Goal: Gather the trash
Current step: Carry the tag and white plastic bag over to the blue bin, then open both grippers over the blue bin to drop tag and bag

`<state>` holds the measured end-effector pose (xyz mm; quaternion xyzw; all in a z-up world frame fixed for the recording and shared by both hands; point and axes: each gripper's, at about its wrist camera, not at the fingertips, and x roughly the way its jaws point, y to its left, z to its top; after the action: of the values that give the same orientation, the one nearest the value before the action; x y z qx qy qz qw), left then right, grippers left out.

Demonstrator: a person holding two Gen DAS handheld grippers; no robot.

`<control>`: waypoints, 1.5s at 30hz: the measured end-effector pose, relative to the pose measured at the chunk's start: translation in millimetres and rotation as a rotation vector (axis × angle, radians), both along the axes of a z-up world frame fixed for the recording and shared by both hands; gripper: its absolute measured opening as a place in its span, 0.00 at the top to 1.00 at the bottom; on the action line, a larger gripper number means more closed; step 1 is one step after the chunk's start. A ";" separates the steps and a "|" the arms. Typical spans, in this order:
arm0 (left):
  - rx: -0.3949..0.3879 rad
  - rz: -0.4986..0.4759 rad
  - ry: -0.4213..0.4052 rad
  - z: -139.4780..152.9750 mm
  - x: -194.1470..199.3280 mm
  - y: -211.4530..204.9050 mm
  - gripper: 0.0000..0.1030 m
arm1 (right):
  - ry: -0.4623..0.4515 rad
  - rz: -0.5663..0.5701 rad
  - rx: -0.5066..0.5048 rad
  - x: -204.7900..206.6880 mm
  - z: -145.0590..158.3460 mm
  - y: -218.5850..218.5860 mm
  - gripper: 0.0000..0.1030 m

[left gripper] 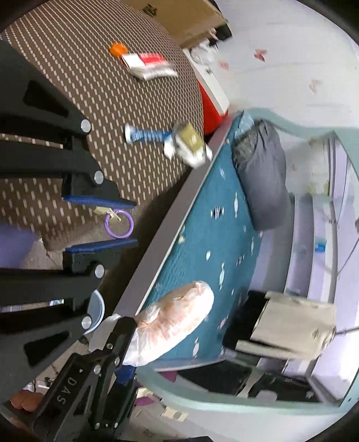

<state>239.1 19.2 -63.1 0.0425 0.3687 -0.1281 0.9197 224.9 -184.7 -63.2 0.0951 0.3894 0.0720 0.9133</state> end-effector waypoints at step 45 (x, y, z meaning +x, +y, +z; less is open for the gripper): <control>0.231 -0.434 0.215 -120.1 -6.6 -291.6 0.30 | 0.258 -0.644 0.070 -96.2 -105.6 -241.1 0.69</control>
<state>232.5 -272.4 -183.2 0.2114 0.4585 -0.2830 0.8155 128.6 -425.8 -168.9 0.2526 0.4490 -0.2191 0.8286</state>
